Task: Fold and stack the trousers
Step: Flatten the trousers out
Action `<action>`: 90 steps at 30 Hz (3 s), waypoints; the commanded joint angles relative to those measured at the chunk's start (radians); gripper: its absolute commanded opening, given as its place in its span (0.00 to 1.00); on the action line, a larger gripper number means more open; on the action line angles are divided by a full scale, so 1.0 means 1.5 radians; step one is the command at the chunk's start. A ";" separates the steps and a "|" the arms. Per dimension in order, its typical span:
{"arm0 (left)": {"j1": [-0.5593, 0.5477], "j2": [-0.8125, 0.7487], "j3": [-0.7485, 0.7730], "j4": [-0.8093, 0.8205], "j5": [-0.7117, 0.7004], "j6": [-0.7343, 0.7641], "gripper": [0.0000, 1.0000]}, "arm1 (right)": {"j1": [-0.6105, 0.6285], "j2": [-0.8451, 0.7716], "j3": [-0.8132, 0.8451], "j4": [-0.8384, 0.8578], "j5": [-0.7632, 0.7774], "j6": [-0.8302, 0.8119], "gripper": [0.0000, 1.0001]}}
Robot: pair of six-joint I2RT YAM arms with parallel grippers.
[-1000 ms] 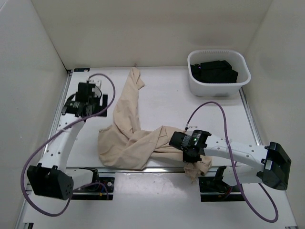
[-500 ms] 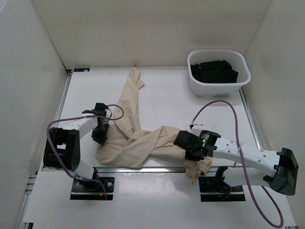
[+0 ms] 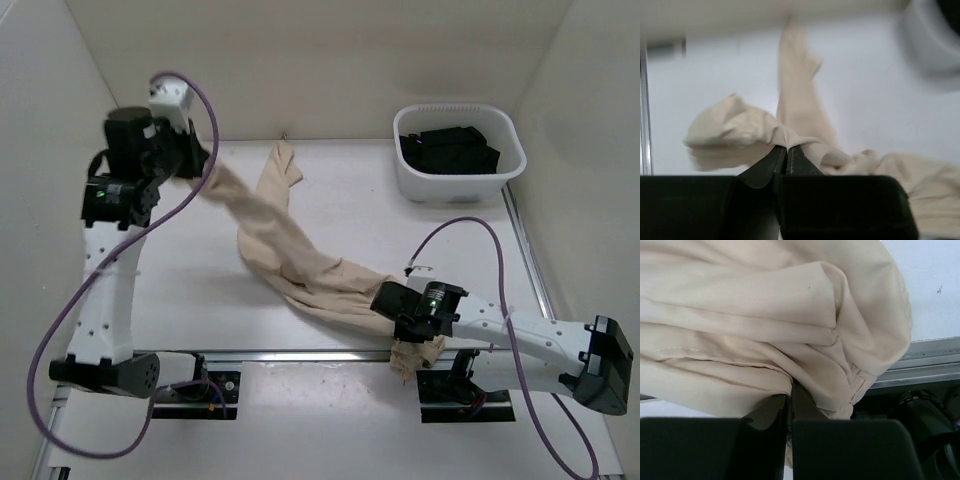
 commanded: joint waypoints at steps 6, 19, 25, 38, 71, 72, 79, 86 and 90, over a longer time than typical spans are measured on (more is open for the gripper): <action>-0.132 0.277 0.367 0.249 0.245 0.000 0.14 | 0.003 0.140 -0.012 0.099 -0.050 -0.045 0.00; -0.219 0.523 0.347 0.248 -0.263 0.000 1.00 | 0.009 0.272 0.053 0.104 -0.086 -0.075 0.00; -0.087 0.381 0.160 0.202 -0.204 0.000 1.00 | 0.009 0.272 0.076 0.104 -0.086 -0.081 0.00; 0.037 0.426 -0.136 0.029 0.122 0.000 1.00 | 0.009 0.223 0.110 0.050 -0.030 -0.083 0.00; 0.306 0.054 0.105 -0.235 -0.095 0.000 0.14 | -0.040 0.137 0.265 -0.168 0.209 -0.175 0.00; 0.275 0.115 0.122 -0.235 -0.085 0.000 0.14 | -0.054 0.137 0.283 -0.168 0.215 -0.199 0.00; 0.095 0.487 0.296 -0.248 -0.141 0.000 0.32 | -0.131 0.186 0.343 -0.168 0.215 -0.274 0.00; 0.094 0.560 0.359 -0.200 -0.261 0.000 0.90 | -0.191 0.173 0.366 -0.162 0.186 -0.307 0.00; 0.135 0.359 0.188 -0.156 -0.250 0.000 1.00 | -0.211 0.146 0.349 -0.192 0.186 -0.307 0.00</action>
